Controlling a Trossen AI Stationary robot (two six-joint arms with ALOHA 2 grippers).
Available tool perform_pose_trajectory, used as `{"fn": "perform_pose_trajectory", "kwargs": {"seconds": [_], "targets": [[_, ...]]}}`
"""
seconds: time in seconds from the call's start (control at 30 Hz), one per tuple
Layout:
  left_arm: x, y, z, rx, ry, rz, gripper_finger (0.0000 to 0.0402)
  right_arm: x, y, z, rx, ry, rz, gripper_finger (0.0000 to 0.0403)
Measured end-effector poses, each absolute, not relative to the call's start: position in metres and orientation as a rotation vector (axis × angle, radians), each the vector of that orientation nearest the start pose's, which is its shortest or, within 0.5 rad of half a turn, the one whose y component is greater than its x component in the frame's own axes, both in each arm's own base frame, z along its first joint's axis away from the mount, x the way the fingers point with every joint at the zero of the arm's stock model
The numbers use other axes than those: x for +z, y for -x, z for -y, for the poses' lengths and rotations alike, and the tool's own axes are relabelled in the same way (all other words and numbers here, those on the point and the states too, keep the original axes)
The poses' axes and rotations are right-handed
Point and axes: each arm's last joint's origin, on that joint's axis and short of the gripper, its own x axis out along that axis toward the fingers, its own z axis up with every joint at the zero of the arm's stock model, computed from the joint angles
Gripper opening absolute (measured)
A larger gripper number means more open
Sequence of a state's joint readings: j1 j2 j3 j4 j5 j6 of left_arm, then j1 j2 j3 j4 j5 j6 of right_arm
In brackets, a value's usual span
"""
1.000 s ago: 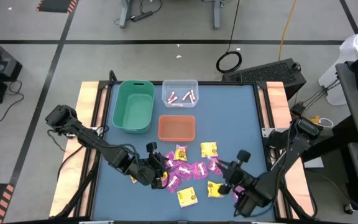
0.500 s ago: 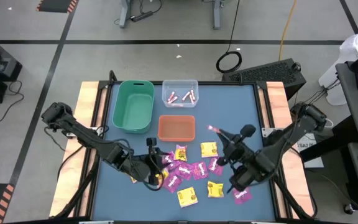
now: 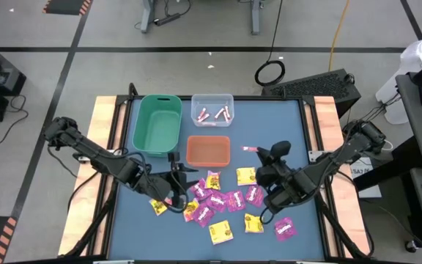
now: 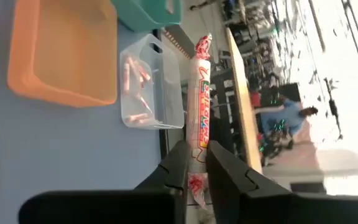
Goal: Sort candy
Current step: Put the white candy into the transparent bin
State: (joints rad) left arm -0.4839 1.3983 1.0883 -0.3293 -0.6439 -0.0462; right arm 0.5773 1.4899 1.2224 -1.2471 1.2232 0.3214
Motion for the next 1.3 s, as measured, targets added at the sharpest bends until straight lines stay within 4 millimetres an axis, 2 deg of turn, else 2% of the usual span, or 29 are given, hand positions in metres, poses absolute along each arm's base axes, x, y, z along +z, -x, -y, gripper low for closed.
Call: {"fn": "perform_pose_trajectory", "kwargs": {"seconds": [0.33,0.77,1.0,1.3], "targets": [[0.292,-0.274,0.121,0.198,-0.270,-0.527,0.0167,0.282,-0.240,-0.109,-0.549,1.107,-0.945,0.0033],[0.293,-0.275,0.121,0.215,-0.242,-0.513,0.0167,0.282,-0.244,-0.107,-0.578,1.044,-0.915,0.0033],[0.293,-0.274,0.122,0.212,-0.244,-0.515,0.0167,0.283,-0.244,-0.108,-0.666,0.835,-0.825,0.0034],[0.293,-0.274,0.122,0.213,-0.245,-0.515,0.0167,0.282,-0.246,-0.105,-0.833,0.334,-0.625,0.0034]]}}
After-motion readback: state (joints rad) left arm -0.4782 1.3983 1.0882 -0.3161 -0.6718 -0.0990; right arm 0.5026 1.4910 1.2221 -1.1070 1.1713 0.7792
